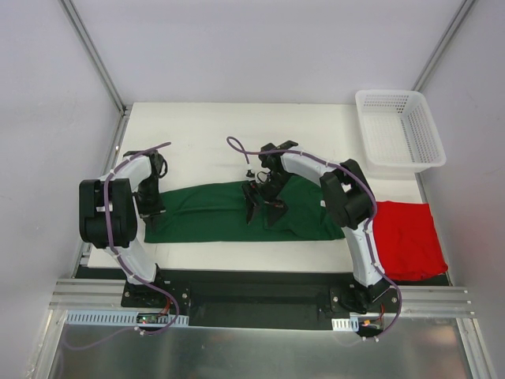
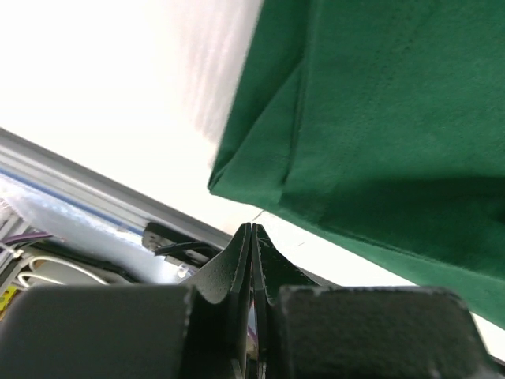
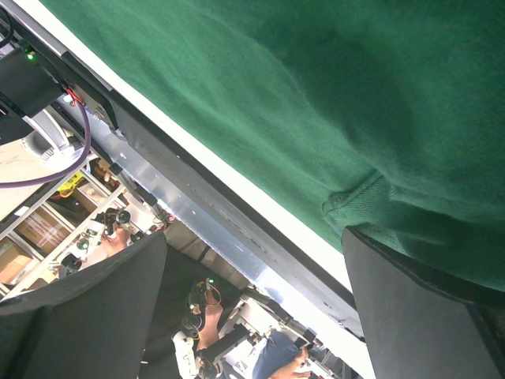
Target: Fold and stack the t-shirts
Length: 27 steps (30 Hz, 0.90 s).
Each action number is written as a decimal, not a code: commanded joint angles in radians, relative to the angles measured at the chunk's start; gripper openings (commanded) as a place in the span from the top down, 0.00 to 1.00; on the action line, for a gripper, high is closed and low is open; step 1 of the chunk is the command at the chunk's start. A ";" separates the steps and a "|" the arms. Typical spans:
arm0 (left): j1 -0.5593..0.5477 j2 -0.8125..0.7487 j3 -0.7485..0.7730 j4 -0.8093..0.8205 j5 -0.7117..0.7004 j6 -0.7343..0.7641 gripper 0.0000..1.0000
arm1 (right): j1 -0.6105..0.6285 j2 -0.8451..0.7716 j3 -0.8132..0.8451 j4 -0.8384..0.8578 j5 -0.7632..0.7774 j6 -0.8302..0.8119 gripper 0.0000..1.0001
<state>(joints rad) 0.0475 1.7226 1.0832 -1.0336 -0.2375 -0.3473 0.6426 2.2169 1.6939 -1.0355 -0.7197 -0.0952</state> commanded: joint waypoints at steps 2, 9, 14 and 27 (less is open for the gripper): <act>0.009 -0.047 0.047 -0.074 -0.051 0.010 1.00 | -0.006 -0.046 0.007 -0.028 -0.027 -0.020 0.04; 0.011 -0.014 0.044 -0.040 0.041 0.025 0.01 | -0.008 -0.045 -0.008 -0.024 -0.030 -0.024 0.04; 0.000 -0.006 0.034 -0.019 0.044 0.044 0.01 | -0.009 -0.046 -0.020 -0.021 -0.035 -0.026 0.04; -0.173 -0.031 0.034 -0.039 -0.048 0.085 0.01 | -0.012 -0.033 -0.014 -0.018 -0.047 -0.026 0.04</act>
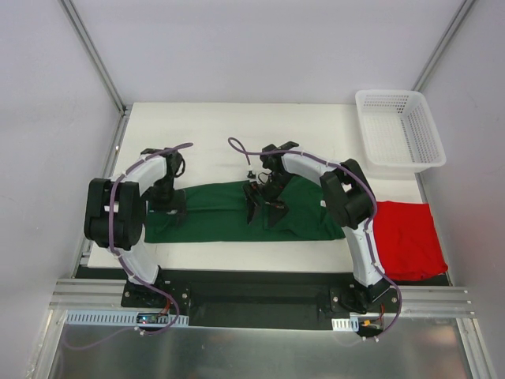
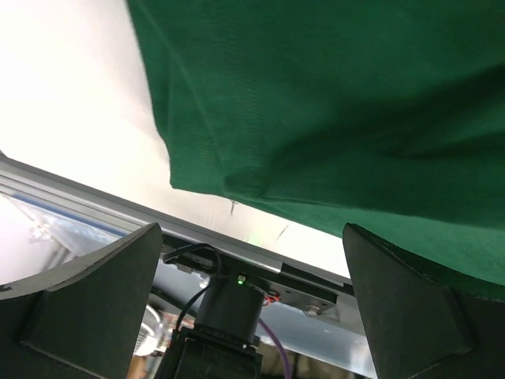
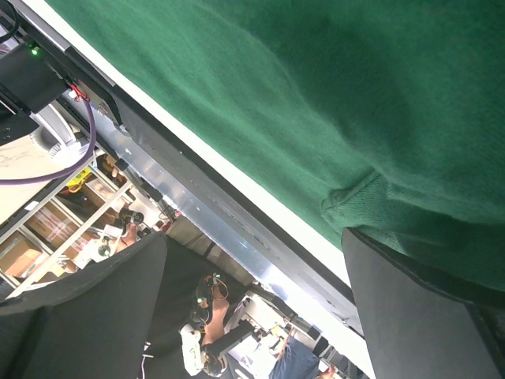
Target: Fold and stack the t-shirts
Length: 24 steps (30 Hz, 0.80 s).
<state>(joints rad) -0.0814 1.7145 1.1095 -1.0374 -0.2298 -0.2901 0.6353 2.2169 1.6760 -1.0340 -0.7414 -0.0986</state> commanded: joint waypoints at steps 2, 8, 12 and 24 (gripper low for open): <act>-0.081 -0.044 0.010 -0.036 -0.066 0.039 0.01 | -0.003 -0.034 0.001 -0.021 -0.027 -0.023 0.04; -0.089 -0.053 -0.002 -0.035 -0.117 0.037 0.04 | -0.005 -0.033 0.004 -0.021 -0.029 -0.021 0.04; -0.092 -0.076 0.022 -0.039 -0.108 0.031 0.24 | -0.005 -0.036 0.004 -0.018 -0.027 -0.024 0.04; -0.096 -0.518 0.280 0.170 0.293 -0.182 0.01 | -0.005 -0.391 0.178 0.416 0.005 0.329 0.04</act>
<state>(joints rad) -0.1711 1.2430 1.3540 -0.9443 -0.0845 -0.3569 0.6346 2.0094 1.6997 -0.8661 -0.7151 0.0647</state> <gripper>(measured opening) 0.992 0.960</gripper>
